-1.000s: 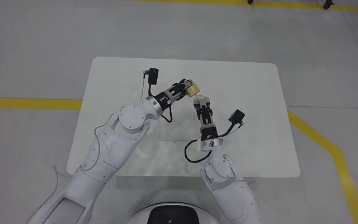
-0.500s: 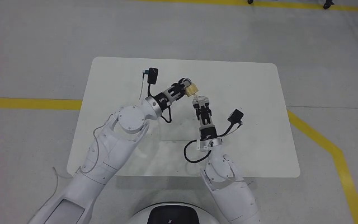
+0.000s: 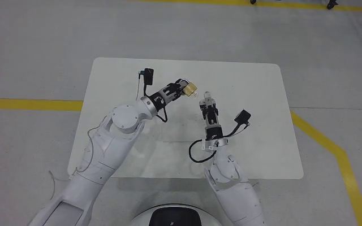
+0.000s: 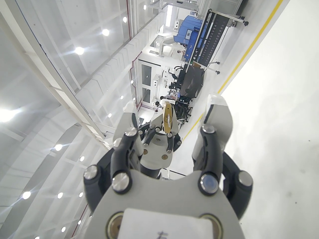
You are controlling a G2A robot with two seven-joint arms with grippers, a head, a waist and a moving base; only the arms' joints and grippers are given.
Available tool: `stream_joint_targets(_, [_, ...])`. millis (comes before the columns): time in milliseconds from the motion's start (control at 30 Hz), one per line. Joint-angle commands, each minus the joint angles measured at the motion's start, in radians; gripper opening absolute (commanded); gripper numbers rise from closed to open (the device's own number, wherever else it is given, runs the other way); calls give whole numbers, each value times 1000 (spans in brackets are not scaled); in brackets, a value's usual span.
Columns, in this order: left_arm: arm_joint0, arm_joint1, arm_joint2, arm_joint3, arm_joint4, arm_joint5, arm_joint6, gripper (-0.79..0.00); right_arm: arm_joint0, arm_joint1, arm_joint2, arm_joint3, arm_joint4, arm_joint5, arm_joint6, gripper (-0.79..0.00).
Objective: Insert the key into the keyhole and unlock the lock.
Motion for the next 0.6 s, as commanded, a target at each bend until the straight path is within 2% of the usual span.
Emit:
stream_joint_targets(0, [0, 0, 0, 0, 0, 0, 0, -785, 0, 0, 0, 0, 0, 0, 0, 0])
stream_joint_targets(133, [22, 1, -9, 2, -29, -34, -17, -785, 0, 0, 0, 0, 0, 0, 0, 0])
stream_joint_targets(233, [26, 0, -7, 31, -76, -116, -93, -785, -34, 1, 13, -46, 189, -1, 125, 0])
stream_joint_targets(333, [22, -3, -13, 91, -145, -204, -151, -785, -75, 11, 65, -109, 397, 31, 306, 0])
stream_joint_targets(433, [11, -6, -13, 147, -170, -264, -185, -785, -113, 24, 113, -153, 487, 88, 458, 0])
stream_joint_targets(500, [11, -9, -18, 166, -226, -308, -211, -785, -126, 31, 135, -173, 519, 135, 526, -46])
stream_joint_targets(567, [4, -9, -25, 187, -260, -327, -242, -785, -136, 34, 145, -186, 544, 161, 561, -157])
